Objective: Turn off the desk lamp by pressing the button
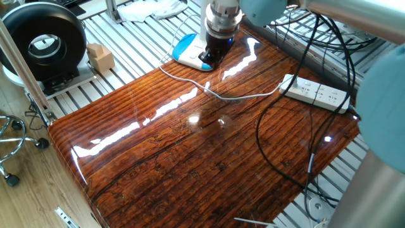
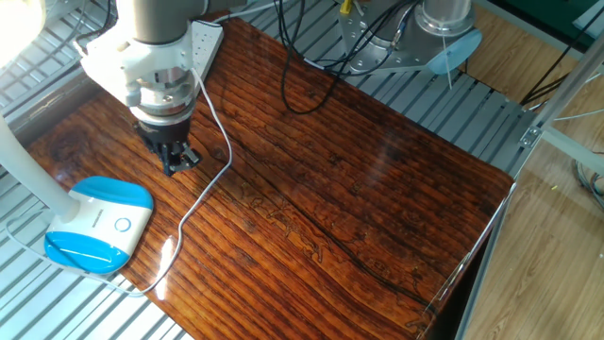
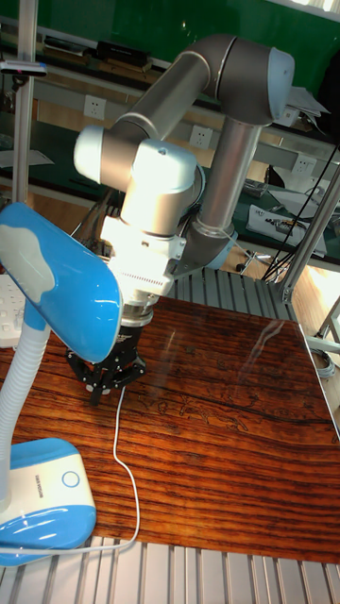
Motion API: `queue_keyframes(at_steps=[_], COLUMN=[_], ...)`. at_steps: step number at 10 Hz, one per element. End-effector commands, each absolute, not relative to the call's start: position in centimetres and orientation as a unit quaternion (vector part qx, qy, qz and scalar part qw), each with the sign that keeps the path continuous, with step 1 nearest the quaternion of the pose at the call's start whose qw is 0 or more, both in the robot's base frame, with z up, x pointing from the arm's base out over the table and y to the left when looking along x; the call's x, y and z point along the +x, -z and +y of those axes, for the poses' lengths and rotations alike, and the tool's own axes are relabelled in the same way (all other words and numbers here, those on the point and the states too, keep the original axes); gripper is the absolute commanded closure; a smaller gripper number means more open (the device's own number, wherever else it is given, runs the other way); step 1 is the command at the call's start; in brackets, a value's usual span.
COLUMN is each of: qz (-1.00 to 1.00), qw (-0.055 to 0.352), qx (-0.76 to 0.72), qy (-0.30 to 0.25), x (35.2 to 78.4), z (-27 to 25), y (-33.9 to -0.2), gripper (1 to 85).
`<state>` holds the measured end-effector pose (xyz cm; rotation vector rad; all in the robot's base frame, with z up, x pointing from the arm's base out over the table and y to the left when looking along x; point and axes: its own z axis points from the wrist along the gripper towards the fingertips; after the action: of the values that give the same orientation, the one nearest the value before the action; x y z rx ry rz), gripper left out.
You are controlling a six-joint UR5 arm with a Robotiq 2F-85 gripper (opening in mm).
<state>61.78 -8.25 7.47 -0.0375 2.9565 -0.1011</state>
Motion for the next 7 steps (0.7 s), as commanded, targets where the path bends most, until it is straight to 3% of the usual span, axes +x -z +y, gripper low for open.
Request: queue_keyframes(at_steps=[1,7], qz=[0.994,0.993], qw=[0.101,0.113], qx=[-0.016,-0.02], qy=[0.035,0.034], x=[63.6,66.1], z=[-9.0,-8.7], y=[-7.2,-6.2], gripper=[84.3,84.3])
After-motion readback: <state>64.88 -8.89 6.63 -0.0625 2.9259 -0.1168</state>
